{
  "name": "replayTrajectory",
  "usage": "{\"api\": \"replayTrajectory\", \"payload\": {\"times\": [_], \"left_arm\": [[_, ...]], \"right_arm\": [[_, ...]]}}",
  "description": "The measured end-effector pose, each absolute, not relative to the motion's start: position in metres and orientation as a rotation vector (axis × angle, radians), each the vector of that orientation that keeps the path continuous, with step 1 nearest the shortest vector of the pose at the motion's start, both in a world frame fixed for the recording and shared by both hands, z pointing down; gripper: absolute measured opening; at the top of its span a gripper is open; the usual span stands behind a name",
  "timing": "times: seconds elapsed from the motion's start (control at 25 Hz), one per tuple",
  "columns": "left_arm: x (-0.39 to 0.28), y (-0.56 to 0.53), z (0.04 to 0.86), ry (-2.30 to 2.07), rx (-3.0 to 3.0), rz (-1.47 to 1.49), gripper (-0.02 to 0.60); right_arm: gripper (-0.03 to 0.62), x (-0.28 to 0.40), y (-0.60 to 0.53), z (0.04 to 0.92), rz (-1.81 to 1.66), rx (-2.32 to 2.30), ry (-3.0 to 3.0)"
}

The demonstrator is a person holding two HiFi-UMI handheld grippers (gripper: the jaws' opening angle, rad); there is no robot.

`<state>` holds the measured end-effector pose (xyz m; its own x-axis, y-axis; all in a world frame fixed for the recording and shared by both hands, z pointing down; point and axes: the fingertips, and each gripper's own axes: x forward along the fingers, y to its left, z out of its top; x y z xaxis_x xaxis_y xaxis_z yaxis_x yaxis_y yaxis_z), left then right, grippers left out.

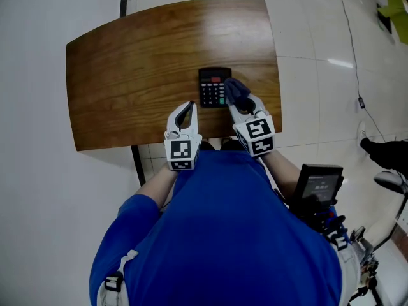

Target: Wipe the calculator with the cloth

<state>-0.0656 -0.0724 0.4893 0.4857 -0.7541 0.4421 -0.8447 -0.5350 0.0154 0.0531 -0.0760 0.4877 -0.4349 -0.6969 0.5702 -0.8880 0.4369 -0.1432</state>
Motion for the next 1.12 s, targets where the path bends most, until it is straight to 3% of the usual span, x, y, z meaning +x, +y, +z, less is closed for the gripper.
{"api": "replayTrajectory", "payload": {"times": [0.24,0.56,1.12], "left_arm": [[-0.094,-0.09,0.544,-1.241,2.521,0.636,0.006],[-0.085,-0.081,0.542,-1.149,2.537,0.686,0.006],[-0.064,-0.072,0.56,-0.93,2.606,0.821,0.006]], "right_arm": [[0.069,0.001,-0.11,0.541,0.636,1.272,-2.171],[0.069,-0.023,-0.113,0.553,0.649,1.168,-2.125],[0.069,-0.026,-0.127,0.56,0.656,1.137,-2.046]]}}
